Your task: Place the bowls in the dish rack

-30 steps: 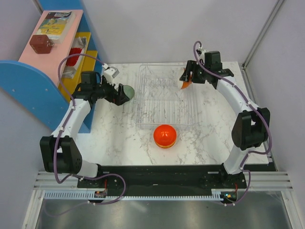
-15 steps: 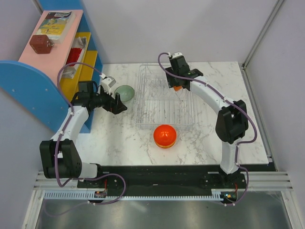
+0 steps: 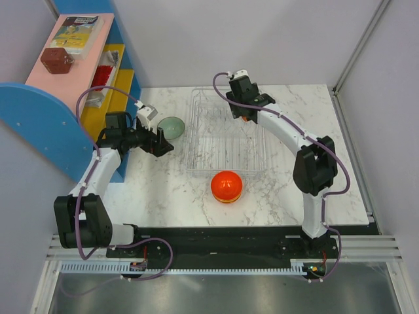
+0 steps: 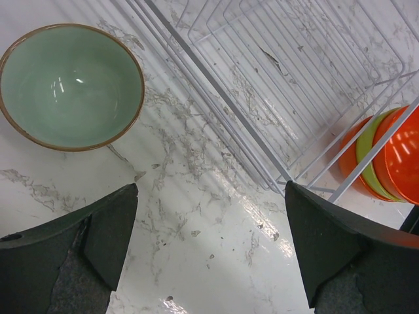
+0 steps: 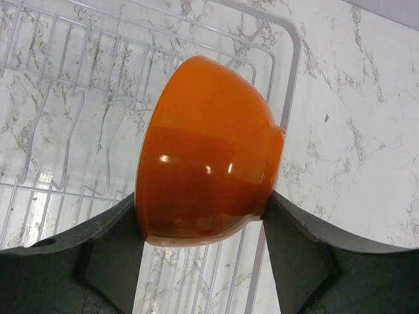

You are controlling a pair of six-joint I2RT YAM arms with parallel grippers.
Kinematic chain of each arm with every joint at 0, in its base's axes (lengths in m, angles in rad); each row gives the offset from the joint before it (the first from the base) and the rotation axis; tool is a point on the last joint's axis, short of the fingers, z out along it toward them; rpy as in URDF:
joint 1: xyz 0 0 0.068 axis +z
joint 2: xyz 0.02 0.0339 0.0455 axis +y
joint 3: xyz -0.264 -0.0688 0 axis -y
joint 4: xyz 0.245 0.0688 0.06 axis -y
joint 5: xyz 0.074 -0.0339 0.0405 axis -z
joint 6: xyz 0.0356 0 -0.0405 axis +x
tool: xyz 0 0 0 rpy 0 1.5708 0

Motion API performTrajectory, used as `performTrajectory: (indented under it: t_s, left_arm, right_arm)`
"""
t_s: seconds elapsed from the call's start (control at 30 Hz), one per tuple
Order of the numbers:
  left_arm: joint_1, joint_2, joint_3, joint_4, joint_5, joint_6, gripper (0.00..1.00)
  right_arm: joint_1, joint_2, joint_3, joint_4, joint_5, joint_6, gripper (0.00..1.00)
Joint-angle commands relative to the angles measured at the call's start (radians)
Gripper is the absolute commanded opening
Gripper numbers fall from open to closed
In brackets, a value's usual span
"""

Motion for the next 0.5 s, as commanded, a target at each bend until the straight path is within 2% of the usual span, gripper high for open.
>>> performTrajectory:
  t_s: [0.0,0.47]
  left_arm:
    - [0.015,-0.028,-0.004,0.047,0.042,-0.019,1.00]
    - [0.022,-0.028,-0.007,0.053,0.046,-0.023,1.00]
  right_arm:
    - [0.009,0.025,0.040,0.015,0.009,-0.023,0.00]
    - [0.034,0.113,0.045,0.015,-0.006,-0.023,0.00]
